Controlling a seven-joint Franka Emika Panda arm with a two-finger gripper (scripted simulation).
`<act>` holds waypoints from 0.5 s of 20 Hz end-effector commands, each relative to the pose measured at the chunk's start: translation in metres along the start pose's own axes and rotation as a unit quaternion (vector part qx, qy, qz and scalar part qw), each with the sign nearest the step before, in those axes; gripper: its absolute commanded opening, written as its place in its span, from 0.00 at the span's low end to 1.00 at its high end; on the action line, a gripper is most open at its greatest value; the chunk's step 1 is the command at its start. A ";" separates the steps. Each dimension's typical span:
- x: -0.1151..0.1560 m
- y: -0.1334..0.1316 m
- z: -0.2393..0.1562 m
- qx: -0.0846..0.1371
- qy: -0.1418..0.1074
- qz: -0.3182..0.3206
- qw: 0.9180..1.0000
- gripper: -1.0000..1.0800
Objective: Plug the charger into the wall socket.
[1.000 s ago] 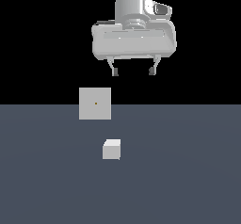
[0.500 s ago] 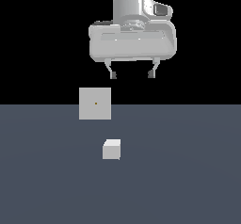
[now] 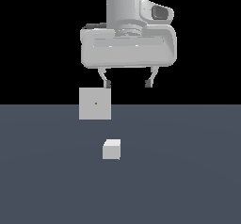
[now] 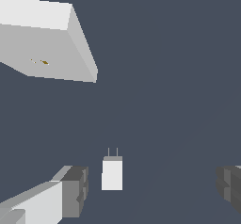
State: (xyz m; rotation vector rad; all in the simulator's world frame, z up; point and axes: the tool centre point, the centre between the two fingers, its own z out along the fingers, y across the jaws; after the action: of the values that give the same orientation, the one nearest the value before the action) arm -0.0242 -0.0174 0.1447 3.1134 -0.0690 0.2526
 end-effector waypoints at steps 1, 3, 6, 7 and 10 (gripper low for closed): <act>-0.007 -0.003 0.007 0.001 0.013 0.001 1.000 0.96; -0.013 -0.006 0.012 0.001 0.023 0.001 1.000 0.96; -0.021 -0.010 0.021 0.002 0.037 0.002 0.999 0.96; -0.023 -0.012 0.024 0.003 0.042 0.003 0.999 0.96; -0.030 -0.016 0.033 0.004 0.057 0.004 0.998 0.96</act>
State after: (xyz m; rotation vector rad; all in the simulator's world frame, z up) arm -0.0452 -0.0035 0.1120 3.1012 -0.0772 0.4063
